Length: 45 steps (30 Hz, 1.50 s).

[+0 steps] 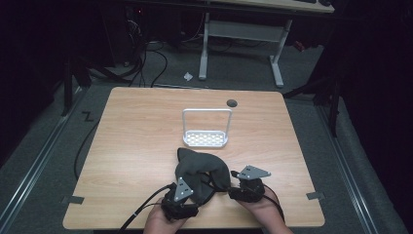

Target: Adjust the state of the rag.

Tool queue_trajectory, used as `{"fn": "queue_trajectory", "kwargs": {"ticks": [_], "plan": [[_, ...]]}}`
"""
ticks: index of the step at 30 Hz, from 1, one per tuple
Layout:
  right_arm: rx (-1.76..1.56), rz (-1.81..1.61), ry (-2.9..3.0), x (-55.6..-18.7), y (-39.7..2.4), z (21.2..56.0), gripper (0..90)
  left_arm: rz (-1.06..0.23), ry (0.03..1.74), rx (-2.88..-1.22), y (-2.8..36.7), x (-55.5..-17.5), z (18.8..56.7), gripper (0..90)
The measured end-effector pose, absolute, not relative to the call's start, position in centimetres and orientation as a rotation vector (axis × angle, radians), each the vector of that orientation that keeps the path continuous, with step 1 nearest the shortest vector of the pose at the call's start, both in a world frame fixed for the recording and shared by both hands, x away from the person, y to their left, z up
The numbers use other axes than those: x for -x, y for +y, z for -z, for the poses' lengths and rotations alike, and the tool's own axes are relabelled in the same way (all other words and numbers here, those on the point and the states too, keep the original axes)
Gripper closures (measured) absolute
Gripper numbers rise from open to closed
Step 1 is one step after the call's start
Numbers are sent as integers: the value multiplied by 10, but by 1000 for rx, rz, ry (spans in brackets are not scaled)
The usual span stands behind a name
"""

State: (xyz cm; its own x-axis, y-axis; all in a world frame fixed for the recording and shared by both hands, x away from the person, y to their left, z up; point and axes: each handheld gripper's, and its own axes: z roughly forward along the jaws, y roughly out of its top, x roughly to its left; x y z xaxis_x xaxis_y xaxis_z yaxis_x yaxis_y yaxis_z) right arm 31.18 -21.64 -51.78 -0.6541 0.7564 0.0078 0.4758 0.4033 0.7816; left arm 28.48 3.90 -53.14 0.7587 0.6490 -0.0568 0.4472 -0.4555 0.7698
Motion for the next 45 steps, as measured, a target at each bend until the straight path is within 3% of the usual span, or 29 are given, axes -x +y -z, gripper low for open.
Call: {"fn": "queue_trajectory", "kwargs": {"ticks": [1,3,5,6,8,9,11,13,20,25,34,40,43,45], "plan": [[-1065,-1110,2331,-313,-213,520,453,-333,817,-2140,40,-284,531,532],[-1064,-1091,2338,-314,-212,522,472,-353,819,-2148,42,-284,532,631],[-1072,-1071,2345,-315,-211,523,515,-356,817,-2148,43,-284,533,718],[-1072,-1071,2345,-315,-211,523,515,-354,813,-2147,44,-284,532,718],[-1073,-1072,2356,-314,-211,523,606,-349,811,-2145,46,-284,531,793],[-1071,-1081,2357,-313,-213,522,710,-345,810,-2137,51,-283,527,815],[-1076,-1100,2356,-312,-216,518,800,-343,805,-2134,55,-283,524,822],[-1063,-1097,2326,-310,-220,514,831,-367,812,-2109,74,-281,514,823],[-1099,-1116,2242,-309,-245,504,842,-397,902,-2012,124,-285,497,825],[-1153,-1143,2180,-310,-266,498,842,-347,981,-1892,162,-296,491,823],[-1109,-1269,2009,-292,-284,461,842,-186,763,-1740,168,-275,455,823],[-1105,-1273,2003,-292,-287,459,839,-171,859,-1752,173,-294,480,813],[-1144,-1214,2095,-309,-276,480,837,-176,1029,-1789,179,-317,510,776],[-1159,-1182,2123,-318,-271,488,825,-196,1093,-1803,183,-324,517,698]]}}
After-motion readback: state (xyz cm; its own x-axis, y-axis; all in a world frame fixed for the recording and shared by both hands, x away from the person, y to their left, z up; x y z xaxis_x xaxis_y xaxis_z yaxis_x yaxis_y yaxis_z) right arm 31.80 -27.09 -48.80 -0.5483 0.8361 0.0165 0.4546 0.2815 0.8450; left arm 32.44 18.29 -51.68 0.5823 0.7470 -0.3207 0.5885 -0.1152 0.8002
